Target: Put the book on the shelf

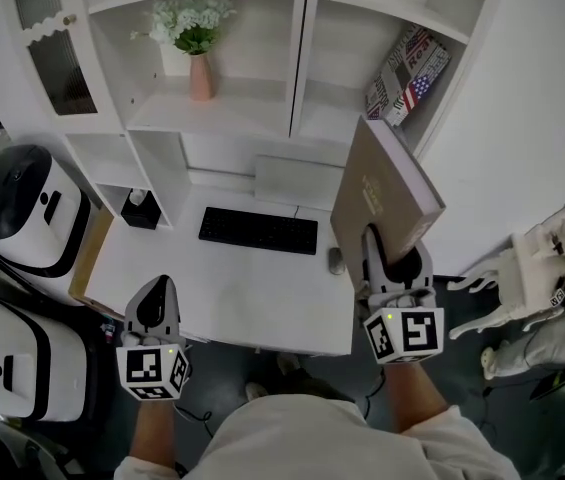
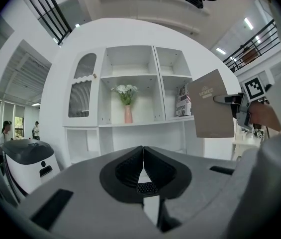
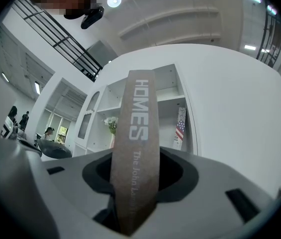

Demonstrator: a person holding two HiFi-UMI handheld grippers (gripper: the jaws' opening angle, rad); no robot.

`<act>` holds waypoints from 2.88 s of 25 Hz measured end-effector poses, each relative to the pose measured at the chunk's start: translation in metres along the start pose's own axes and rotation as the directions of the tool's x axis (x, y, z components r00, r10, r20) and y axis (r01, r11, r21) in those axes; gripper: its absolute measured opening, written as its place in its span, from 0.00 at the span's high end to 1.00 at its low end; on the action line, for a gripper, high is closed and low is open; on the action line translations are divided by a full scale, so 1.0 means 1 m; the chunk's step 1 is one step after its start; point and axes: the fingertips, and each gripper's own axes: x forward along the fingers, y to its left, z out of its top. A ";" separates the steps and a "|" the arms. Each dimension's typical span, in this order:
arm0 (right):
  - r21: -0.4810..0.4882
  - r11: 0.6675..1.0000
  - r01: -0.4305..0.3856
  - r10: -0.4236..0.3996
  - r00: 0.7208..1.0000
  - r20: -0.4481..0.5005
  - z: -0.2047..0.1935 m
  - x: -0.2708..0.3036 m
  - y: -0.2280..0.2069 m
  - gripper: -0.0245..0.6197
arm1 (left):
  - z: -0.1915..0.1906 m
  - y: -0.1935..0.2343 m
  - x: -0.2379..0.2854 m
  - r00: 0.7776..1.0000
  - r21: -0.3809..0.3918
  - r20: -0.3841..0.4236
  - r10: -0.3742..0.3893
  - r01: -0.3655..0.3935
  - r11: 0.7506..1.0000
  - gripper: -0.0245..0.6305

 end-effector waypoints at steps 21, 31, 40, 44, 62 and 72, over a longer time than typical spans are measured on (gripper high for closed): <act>-0.041 0.998 0.044 -0.040 0.995 0.095 0.070 0.077 -0.017 0.68 | 0.026 0.002 0.030 0.999 0.012 0.048 0.015 -0.015 1.000 0.95; -0.055 0.994 0.091 -0.085 0.992 0.097 0.083 0.110 -0.022 0.68 | 0.024 0.010 0.038 0.999 0.002 0.049 0.015 -0.015 1.000 0.95; -0.043 0.991 0.130 -0.127 0.990 0.059 0.074 0.137 -0.027 0.68 | 0.021 0.020 0.039 0.999 -0.004 0.046 0.026 -0.026 1.000 0.95; -0.042 0.987 0.153 -0.150 0.987 0.050 0.071 0.152 -0.030 0.68 | 0.018 0.026 0.040 0.999 -0.008 0.040 0.034 -0.033 0.999 0.95; -0.052 0.961 0.270 -0.268 0.962 0.047 0.061 0.207 -0.033 0.68 | 0.004 0.052 0.043 0.998 -0.033 0.009 0.066 -0.066 0.997 0.95; -0.051 0.949 0.311 -0.309 0.950 0.045 0.055 0.234 -0.039 0.68 | -0.002 0.058 0.051 0.998 -0.035 -0.008 0.067 -0.067 0.997 0.95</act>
